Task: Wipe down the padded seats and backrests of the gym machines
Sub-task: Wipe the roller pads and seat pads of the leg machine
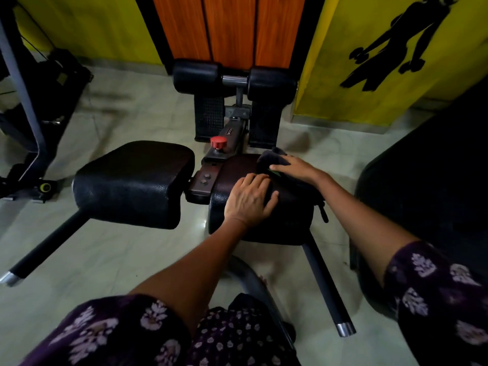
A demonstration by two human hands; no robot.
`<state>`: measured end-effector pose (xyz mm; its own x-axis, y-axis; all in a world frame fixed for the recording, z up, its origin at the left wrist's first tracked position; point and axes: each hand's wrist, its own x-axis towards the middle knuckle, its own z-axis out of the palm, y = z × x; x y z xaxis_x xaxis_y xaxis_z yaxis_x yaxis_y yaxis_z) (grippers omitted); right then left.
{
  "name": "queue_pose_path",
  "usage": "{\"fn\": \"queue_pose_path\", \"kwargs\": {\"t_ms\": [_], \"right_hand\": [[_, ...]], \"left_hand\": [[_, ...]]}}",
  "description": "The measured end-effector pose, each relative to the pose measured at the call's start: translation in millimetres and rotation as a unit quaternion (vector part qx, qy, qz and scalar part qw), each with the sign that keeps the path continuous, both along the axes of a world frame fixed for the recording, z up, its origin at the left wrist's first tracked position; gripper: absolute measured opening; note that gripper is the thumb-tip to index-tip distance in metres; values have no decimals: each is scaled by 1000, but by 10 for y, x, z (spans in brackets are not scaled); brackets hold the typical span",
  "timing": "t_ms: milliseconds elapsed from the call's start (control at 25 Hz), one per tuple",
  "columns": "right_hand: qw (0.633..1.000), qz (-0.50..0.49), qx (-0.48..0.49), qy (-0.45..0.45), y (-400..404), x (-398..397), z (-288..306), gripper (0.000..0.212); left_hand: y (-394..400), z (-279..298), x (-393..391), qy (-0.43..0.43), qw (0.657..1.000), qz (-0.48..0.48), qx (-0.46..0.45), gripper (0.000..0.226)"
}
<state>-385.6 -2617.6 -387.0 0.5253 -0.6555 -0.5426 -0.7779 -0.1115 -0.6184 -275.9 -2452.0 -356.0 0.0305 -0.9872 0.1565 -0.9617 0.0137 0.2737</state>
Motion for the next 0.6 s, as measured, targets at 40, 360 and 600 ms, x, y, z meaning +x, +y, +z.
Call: {"fn": "queue_pose_path", "kwargs": {"t_ms": [40,360,600], "right_hand": [[1000,-13,0,-13,92,-56,83,50],[975,44,-203,84,1052,6,658,49],[938,164,-303,48,1584,797,623,49]], "left_hand": [[11,31,12,39,999,-1,10,41],[754,123,1006,147,977,60,-146,22],[963,44,1940,118,961,243,-61,34]]}}
